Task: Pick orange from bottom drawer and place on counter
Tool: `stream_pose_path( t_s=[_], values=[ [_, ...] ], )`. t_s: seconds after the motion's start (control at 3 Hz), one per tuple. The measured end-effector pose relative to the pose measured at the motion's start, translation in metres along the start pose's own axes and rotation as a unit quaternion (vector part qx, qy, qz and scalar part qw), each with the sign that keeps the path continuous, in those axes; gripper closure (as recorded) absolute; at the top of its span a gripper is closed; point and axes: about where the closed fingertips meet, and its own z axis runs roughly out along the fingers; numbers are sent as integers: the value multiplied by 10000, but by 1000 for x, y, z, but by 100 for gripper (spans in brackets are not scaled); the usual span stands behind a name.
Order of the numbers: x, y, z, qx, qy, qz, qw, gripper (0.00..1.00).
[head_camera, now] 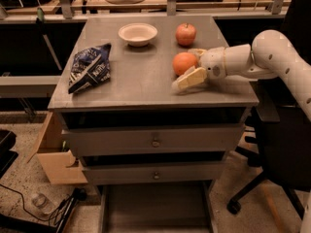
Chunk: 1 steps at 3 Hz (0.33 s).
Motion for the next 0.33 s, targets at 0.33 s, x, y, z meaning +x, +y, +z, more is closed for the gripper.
stream_pose_path(
  t_s=[0.33],
  values=[
    [0,0,0,-1,0,0,10000,0]
  ],
)
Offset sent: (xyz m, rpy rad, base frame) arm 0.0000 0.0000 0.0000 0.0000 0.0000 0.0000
